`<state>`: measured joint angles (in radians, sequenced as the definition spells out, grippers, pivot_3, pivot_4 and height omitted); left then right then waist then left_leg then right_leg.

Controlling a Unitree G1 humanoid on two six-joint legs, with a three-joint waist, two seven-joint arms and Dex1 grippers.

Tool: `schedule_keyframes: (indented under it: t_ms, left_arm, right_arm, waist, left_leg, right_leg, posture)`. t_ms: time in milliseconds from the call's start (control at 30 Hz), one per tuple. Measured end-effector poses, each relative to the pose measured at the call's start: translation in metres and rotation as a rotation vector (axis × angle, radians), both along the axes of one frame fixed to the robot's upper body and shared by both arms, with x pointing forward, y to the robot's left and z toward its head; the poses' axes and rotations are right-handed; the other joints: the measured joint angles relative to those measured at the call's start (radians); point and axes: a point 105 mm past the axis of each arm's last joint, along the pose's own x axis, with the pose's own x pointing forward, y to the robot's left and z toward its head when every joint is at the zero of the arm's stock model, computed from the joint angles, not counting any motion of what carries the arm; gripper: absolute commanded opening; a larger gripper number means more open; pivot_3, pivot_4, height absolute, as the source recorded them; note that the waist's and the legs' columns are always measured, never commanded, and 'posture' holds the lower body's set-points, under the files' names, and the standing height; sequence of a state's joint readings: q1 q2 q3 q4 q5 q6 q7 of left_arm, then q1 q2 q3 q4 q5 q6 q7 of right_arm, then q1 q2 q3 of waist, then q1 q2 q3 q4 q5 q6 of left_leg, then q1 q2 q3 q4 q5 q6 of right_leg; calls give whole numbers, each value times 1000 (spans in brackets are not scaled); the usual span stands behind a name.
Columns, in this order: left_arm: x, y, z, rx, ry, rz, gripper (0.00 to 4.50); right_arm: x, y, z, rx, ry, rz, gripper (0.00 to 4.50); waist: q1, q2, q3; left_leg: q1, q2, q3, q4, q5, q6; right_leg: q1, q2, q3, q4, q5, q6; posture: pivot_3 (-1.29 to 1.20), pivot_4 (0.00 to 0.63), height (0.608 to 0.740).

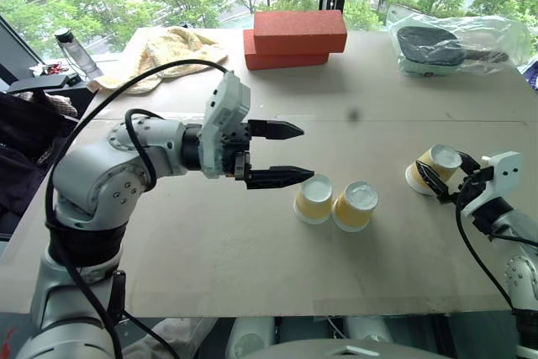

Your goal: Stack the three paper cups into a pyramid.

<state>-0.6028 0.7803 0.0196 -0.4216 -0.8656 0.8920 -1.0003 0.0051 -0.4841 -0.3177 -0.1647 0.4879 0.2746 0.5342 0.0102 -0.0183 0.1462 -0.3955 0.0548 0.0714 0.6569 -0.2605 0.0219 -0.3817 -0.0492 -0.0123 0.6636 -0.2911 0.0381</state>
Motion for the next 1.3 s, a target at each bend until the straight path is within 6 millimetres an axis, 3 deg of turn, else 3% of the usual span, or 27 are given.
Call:
schedule_keyframes:
  t_ms: [133, 200, 400, 500, 667, 767, 900, 1267, 1300]
  left_arm:
    - [0, 2, -2, 6, 0, 3, 4500]
    - [0, 2, -2, 10, -6, 5, 4500]
    - [0, 9, -6, 50, -51, 3, 4500]
    - [-1, 13, -12, 80, -63, -2, 4500]
    - [-5, 28, -28, 151, -56, 5, 4500]
    - [-7, 35, -32, 170, -61, 11, 4500]
    - [-10, 39, -27, 159, -88, 16, 4500]
    - [-23, 33, -30, 156, -84, -21, 4500]
    - [-23, 33, -30, 156, -85, -21, 4500]
  right_arm:
    - [1, -2, -2, -2, 1, -2, 2649]
    - [1, -1, -2, -4, -1, 1, 2145]
    - [2, 3, 4, -6, -21, 34, 2145]
    - [0, 22, 19, -36, -69, 141, 2145]
    - [-19, 92, 79, 61, -186, 499, 2145]
    - [-37, 121, 95, 94, -184, 667, 2145]
    - [-57, 143, 91, 70, -103, 831, 2145]
    - [-58, 144, 72, -118, -30, 870, 2145]
    - [-58, 144, 72, -119, -30, 871, 2645]
  waist:
    - [1, 0, 0]
    - [1, 0, 0]
    - [-1, 0, 0]
    - [-2, 1, 1]
    - [-11, 1, 1]
    - [-6, 1, 1]
    - [5, 1, 1]
    - [2, 1, 1]
    - [2, 1, 1]
  left_leg:
    - [0, 0, 0, 0, 0, 0]
    - [0, 0, 0, 0, 0, 0]
    - [0, 0, 0, 0, 0, 0]
    - [0, 0, 0, 0, 0, 0]
    - [0, 2, 0, 0, 0, 0]
    - [-1, 2, -1, 0, 0, 0]
    - [-2, 1, 0, 0, -1, 1]
    - [-1, 1, -1, 0, -2, 4]
    - [-1, 1, -1, 0, -2, 4]
  right_leg:
    - [0, 0, 0, 0, 0, 0]
    - [0, 0, 0, 0, 0, 0]
    - [0, 0, 0, 0, 0, 0]
    - [0, 0, 0, 0, 0, 0]
    - [0, 0, -1, 0, 0, 0]
    - [0, -1, -1, -1, 0, 0]
    - [0, -2, -1, -1, 0, 0]
    - [-1, 0, -1, 0, 0, 0]
    - [-1, 0, -1, -1, 0, 0]
  posture:
    - [0, 150, 730]
    - [0, 150, 730]
    - [0, 150, 730]
    - [0, 150, 730]
    - [0, 150, 730]
    - [0, 150, 730]
    - [0, 150, 730]
    - [0, 150, 730]
    - [0, 150, 730]
